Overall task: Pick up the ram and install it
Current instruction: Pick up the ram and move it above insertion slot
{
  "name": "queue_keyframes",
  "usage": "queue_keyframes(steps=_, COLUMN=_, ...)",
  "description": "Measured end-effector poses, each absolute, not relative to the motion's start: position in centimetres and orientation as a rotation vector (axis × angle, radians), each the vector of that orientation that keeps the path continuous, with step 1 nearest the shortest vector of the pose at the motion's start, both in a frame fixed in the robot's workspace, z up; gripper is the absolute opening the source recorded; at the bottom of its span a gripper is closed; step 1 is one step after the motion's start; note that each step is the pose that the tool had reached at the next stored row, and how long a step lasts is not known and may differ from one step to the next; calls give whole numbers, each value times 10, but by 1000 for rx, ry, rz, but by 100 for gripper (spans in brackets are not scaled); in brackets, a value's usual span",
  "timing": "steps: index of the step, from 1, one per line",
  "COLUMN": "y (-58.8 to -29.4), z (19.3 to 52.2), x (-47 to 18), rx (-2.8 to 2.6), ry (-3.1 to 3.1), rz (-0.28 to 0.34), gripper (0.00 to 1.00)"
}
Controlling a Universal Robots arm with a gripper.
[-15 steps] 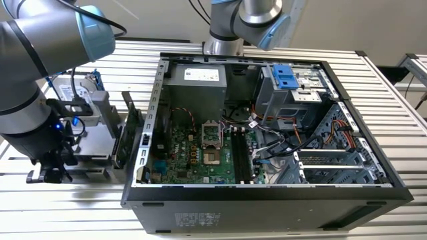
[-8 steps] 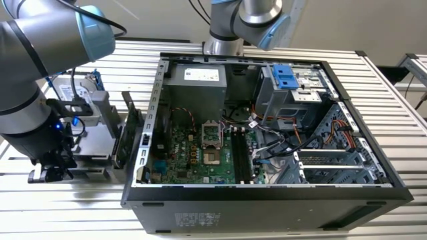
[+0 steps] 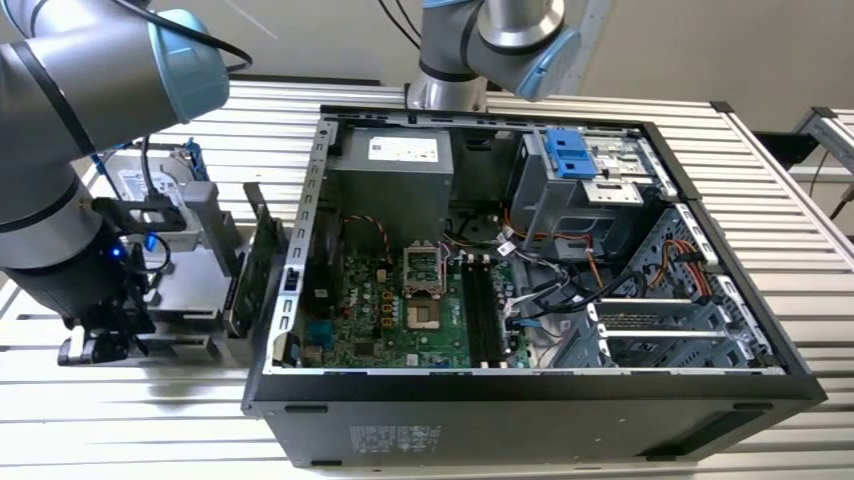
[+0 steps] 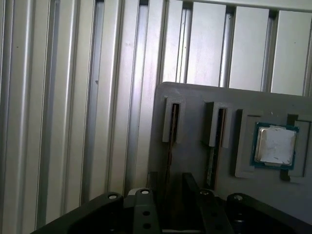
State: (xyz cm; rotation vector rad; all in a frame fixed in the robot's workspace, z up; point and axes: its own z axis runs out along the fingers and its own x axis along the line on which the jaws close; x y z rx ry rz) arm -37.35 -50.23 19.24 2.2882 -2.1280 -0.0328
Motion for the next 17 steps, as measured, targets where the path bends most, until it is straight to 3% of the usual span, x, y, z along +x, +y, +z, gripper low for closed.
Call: queue_keyframes(steps=17, y=-507, z=192, x=-374, rx=2288, ry=-2128, rz=-33, gripper=100)
